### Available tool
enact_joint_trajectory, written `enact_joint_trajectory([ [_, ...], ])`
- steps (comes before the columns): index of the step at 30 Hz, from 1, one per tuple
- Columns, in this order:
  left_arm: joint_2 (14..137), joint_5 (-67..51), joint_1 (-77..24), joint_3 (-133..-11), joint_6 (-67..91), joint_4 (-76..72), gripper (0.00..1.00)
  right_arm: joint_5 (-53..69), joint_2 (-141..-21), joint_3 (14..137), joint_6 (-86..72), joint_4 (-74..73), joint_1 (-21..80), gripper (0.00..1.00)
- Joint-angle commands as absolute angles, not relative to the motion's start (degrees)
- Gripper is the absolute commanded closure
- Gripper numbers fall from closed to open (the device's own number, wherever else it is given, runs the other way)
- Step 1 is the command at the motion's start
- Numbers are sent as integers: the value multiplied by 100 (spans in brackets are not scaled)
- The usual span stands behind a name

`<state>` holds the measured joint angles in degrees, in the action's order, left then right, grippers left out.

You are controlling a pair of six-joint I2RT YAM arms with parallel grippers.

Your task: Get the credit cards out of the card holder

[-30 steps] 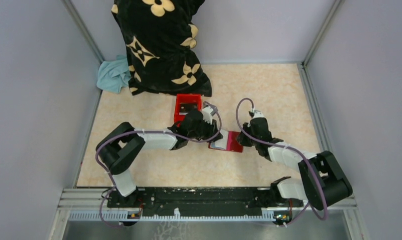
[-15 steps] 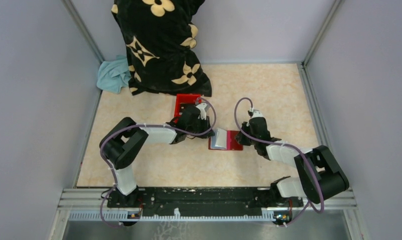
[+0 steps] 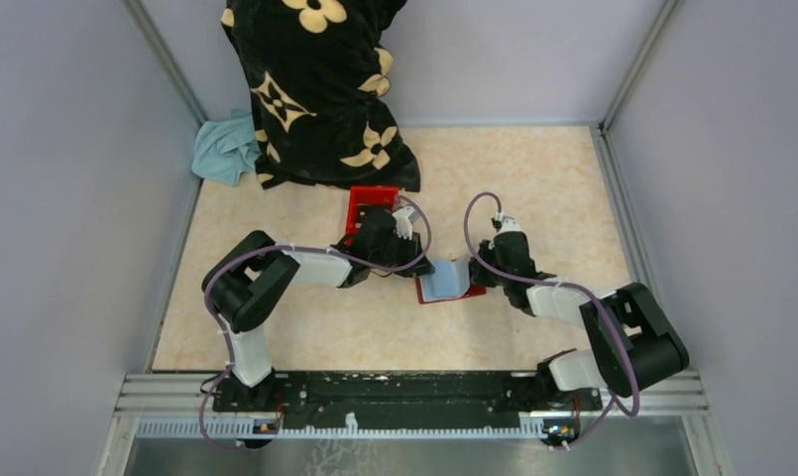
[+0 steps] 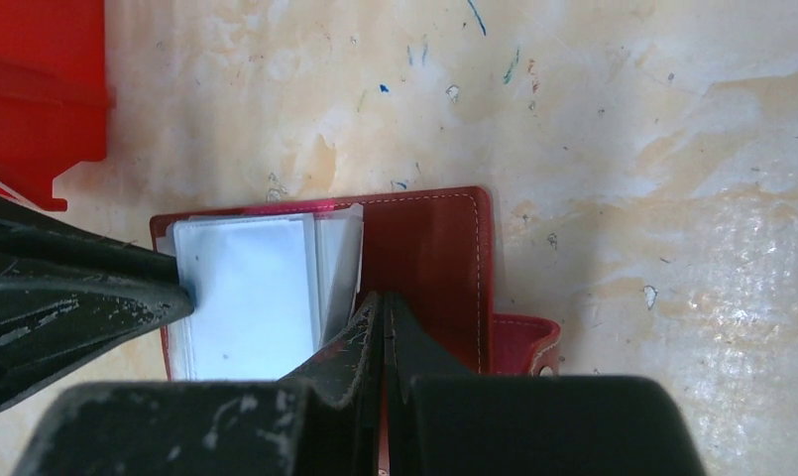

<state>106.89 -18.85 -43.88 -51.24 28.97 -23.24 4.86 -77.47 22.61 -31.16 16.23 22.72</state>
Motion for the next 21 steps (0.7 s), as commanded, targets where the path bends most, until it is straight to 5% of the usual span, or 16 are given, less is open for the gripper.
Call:
enact_joint_trajectory([
  [1,10598,-2506,-4430,-4911,3026,-3077,77,655,-7845,2309,-3172,1752,2312,100],
  [21,10493,-2505,-4430,-4784,3029,-3292,76,278,-6349,2752,-3154,691,2316,99],
])
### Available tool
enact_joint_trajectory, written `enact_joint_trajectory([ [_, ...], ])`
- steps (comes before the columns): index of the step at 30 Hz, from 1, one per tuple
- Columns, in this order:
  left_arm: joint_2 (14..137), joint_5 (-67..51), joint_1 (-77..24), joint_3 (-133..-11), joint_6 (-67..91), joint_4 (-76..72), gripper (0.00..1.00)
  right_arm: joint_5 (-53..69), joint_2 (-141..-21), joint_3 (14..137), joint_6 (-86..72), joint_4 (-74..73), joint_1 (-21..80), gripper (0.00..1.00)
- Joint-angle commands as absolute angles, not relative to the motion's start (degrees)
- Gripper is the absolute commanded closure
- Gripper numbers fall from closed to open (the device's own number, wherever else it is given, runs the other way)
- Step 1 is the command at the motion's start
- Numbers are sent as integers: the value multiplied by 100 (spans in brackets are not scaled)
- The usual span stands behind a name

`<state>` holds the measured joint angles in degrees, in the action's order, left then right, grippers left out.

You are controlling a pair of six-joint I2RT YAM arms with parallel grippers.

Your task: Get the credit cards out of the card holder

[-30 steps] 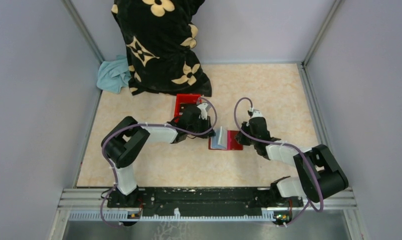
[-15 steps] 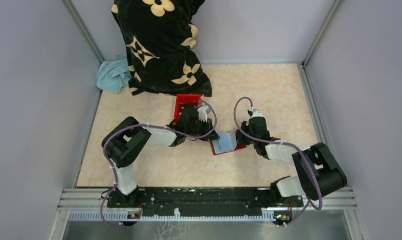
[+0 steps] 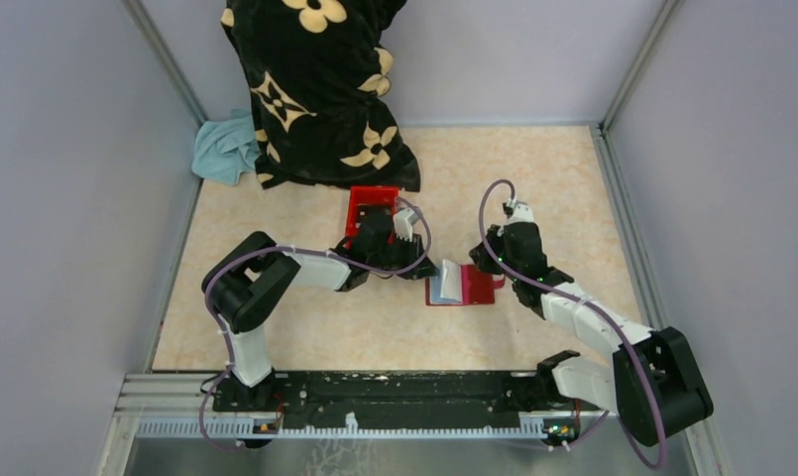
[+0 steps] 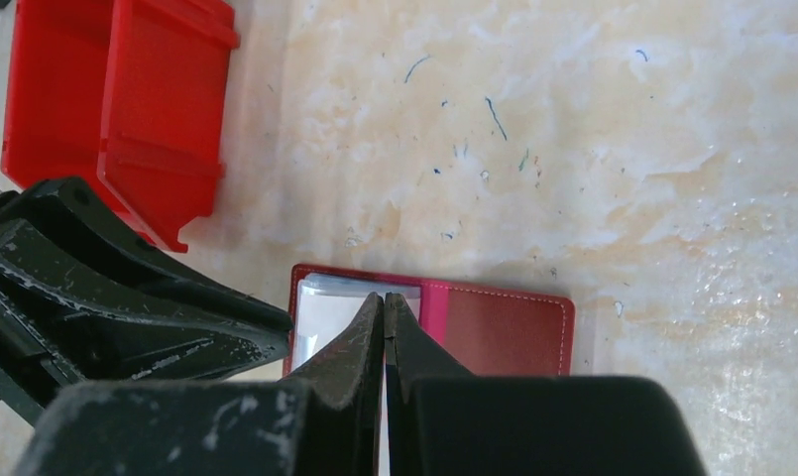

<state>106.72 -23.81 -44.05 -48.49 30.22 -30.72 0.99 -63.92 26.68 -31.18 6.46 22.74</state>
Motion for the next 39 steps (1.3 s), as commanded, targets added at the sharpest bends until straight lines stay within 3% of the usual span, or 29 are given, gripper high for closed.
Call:
enact_joint_trajectory([
  [1,10494,-2505,-4430,-4784,3030,-3288,76,303,-6358,2743,-3135,691,2343,97],
  [3,10502,-2494,-4430,-4784,3041,-3285,76,231,-6398,2816,-2989,600,2497,85],
  [6,10478,-2421,-4430,-4750,3068,-3295,76,-413,-6590,3162,-2668,169,3171,60],
  [13,10002,-1595,-4430,-4559,2788,-3042,76,-1299,-7007,3648,-2249,-303,3942,29],
  [15,9800,-1258,-4421,-4454,2770,-2956,76,-1666,-7163,3808,-2118,-506,4203,24],
  [25,9275,-339,-4421,-4015,2930,-3045,77,-2742,-8249,4379,-1950,-962,5029,23],
  [33,9223,-43,-4421,-4000,2945,-2936,78,-2956,-8734,4483,-2079,-1063,5155,30],
  [36,9262,-94,-4421,-4032,2945,-2918,78,-3030,-8799,4467,-2109,-1121,5160,35],
  [39,9284,-122,-4421,-4050,2953,-2910,78,-3103,-8862,4465,-2160,-1192,5164,47],
])
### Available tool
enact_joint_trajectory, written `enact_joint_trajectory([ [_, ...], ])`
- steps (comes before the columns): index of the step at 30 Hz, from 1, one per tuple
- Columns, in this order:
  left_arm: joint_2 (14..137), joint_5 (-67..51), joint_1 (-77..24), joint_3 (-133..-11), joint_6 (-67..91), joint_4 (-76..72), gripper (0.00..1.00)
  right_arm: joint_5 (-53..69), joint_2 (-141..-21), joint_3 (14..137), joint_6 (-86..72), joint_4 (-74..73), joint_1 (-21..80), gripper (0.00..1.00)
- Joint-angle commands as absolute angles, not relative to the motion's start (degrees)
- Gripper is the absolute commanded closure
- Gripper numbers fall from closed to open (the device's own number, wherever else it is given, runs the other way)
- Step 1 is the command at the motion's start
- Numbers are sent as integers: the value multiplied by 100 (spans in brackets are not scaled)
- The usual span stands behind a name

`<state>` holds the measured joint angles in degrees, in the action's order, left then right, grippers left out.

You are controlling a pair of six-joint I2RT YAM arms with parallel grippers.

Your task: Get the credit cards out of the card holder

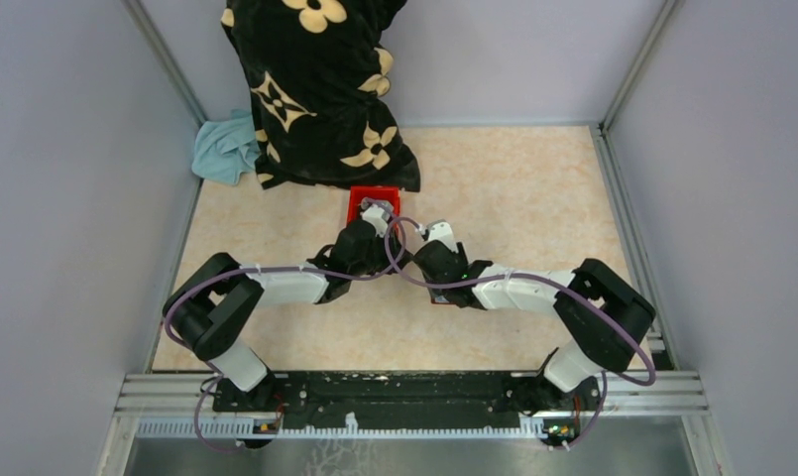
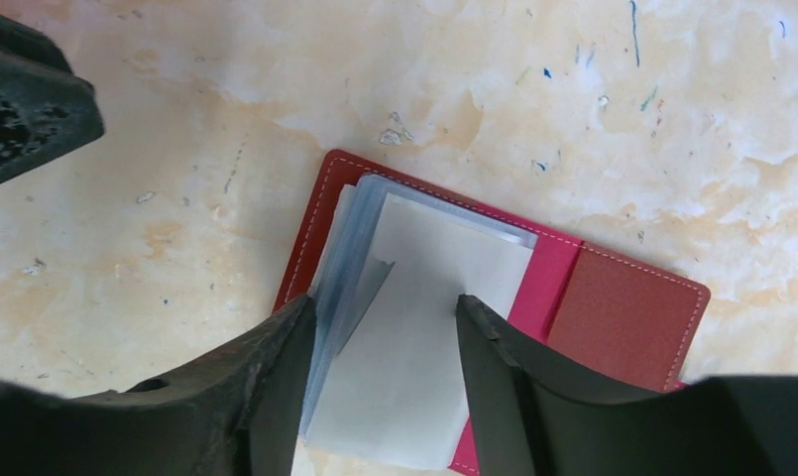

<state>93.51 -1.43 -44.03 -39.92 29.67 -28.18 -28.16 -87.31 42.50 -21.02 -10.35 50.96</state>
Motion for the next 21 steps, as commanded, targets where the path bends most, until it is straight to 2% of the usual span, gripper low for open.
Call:
enact_joint_trajectory([
  [1,9301,-129,-4421,-4055,2949,-2895,78,-3107,-8878,4465,-2188,-1218,5164,49],
  [6,9341,-162,-4420,-4086,2937,-2883,78,-3084,-8861,4430,-2279,-1224,5159,63],
  [9,9359,-184,-4419,-4104,2937,-2865,78,-3015,-8815,4406,-2317,-1194,5157,75],
  [13,9368,-217,-4419,-4118,2938,-2856,79,-2851,-8744,4365,-2384,-1150,5093,99],
  [21,9382,-248,-4418,-4157,2926,-2809,79,-2619,-8418,4257,-2377,-1142,4765,100],
])
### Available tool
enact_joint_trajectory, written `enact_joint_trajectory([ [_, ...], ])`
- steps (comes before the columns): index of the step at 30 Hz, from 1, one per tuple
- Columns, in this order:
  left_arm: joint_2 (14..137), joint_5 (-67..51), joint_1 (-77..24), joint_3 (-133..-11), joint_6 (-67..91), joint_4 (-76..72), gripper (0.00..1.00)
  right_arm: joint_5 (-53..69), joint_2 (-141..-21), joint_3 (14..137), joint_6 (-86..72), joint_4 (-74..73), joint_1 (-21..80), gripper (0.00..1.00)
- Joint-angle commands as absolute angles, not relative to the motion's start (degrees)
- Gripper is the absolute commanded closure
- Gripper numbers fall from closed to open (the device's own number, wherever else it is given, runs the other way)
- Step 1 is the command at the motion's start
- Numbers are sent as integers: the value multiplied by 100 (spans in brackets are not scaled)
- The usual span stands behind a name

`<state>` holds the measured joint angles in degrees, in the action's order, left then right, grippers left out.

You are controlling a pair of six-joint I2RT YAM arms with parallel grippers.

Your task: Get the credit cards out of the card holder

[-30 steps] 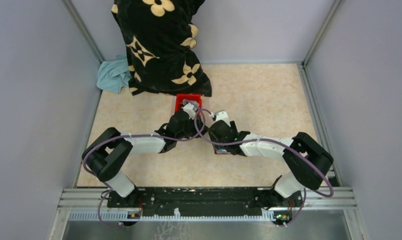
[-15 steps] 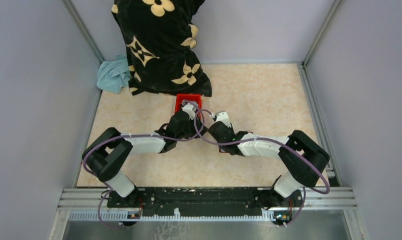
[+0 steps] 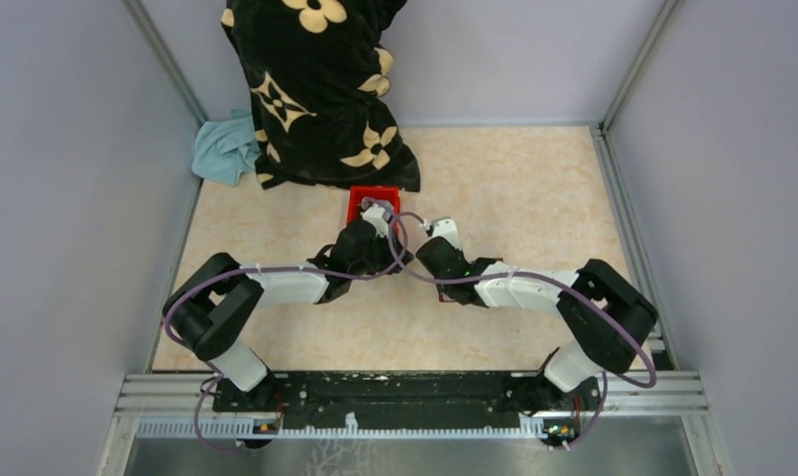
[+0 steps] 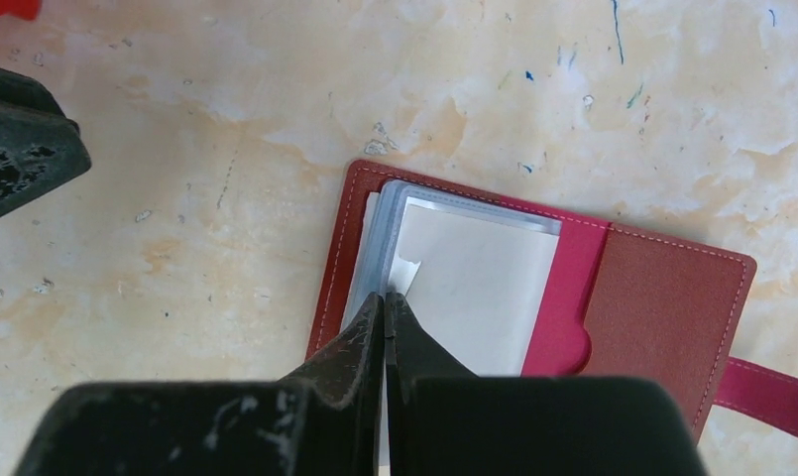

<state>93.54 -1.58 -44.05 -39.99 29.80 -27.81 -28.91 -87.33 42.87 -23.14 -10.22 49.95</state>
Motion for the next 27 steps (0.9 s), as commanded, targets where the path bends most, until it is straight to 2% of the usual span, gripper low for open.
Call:
enact_joint_trajectory([
  [1,9386,-253,-4414,-4157,2927,-2804,79,-2507,-8290,4205,-2381,-1111,4662,100],
  [5,9419,-361,-4413,-4162,2940,-2839,79,-2096,-7706,4001,-2403,-1055,4191,100],
  [14,9869,-1548,-4418,-4289,2896,-3439,71,-1556,-6719,3322,-2877,-1031,3141,100],
  [21,9828,-1480,-4415,-4274,2872,-3414,70,-1989,-5922,3017,-3195,-1371,2706,100],
  [27,9866,-1515,-4413,-4308,2874,-3393,70,-1764,-5633,3039,-3091,-1419,2514,100],
])
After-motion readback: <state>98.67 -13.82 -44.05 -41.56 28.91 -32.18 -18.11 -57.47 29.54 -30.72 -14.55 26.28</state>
